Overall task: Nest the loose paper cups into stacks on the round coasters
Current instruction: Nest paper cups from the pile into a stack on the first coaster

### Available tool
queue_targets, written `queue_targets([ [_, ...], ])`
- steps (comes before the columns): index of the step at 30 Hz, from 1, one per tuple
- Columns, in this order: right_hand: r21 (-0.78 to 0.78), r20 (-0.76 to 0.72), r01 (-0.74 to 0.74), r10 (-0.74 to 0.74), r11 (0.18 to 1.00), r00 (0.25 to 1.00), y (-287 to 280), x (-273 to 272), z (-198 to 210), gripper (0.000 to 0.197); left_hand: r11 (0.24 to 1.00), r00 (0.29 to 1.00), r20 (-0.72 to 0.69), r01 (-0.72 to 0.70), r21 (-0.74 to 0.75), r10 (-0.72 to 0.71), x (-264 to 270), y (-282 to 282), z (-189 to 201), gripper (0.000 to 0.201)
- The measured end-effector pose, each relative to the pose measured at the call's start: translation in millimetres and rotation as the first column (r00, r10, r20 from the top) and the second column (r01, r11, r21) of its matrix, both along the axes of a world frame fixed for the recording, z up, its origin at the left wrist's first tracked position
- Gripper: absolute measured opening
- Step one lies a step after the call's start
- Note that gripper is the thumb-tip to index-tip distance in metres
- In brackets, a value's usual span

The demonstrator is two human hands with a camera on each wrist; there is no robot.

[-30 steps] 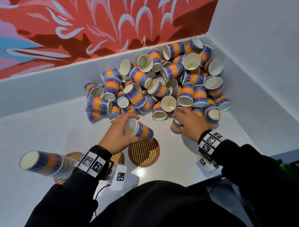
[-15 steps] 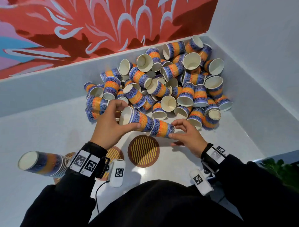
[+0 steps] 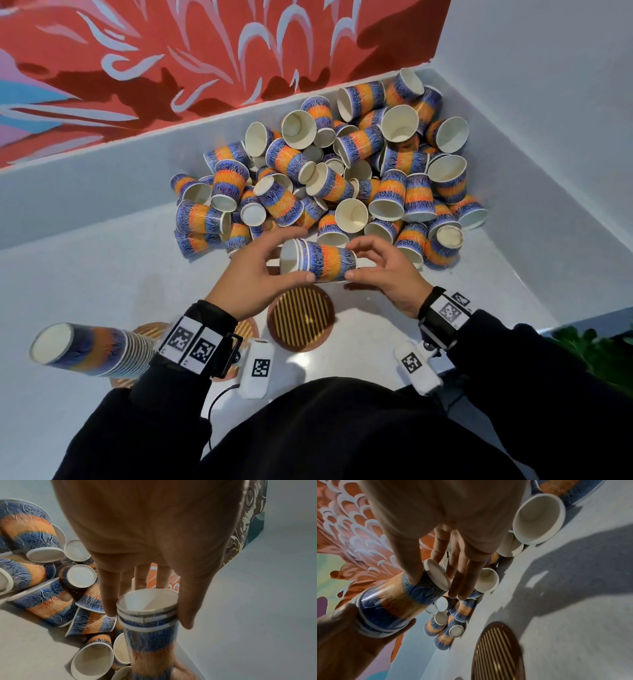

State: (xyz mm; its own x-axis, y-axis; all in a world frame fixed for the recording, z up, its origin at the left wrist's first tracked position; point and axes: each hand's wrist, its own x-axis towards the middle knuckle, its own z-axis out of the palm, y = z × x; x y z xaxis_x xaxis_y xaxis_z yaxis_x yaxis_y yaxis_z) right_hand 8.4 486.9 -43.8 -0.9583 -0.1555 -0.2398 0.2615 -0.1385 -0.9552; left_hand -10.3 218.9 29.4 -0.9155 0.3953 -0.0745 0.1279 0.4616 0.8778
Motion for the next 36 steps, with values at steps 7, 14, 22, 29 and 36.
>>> queue_targets([
  [7, 0.821, -0.098, -0.120, 0.346, 0.557, 0.933, 28.2, -26.0, 15.1, 0.064, 0.997, 0.997, -0.058, -0.060, -0.045, 0.057, -2.6, 0.0, 0.7, 0.060],
  [14, 0.977, 0.167, -0.086, 0.447, -0.194, 0.879, 63.8, -55.7, 0.8, 0.046, 0.989, 0.987, -0.090, -0.138, -0.051, 0.133, 0.1, -4.7, -6.6, 0.062],
  [22, 0.921, 0.337, -0.190, 0.451, -0.340, 0.827, 70.1, -77.7, -20.4, 0.049, 0.984, 0.982, -0.061, -0.180, 0.004, 0.180, 3.4, -7.8, -5.6, 0.063],
  [29, 0.898, 0.418, -0.279, 0.458, -0.341, 0.785, 68.3, -81.1, -6.5, 0.048, 0.977, 0.975, -0.072, -0.212, 0.000, 0.211, 7.9, -9.4, -6.2, 0.062],
  [36, 0.958, 0.158, -0.253, 0.496, 0.132, 0.854, 51.7, -54.9, 25.0, 0.069, 0.964, 0.957, -0.127, -0.265, -0.027, 0.259, 6.7, -14.5, 1.2, 0.063],
])
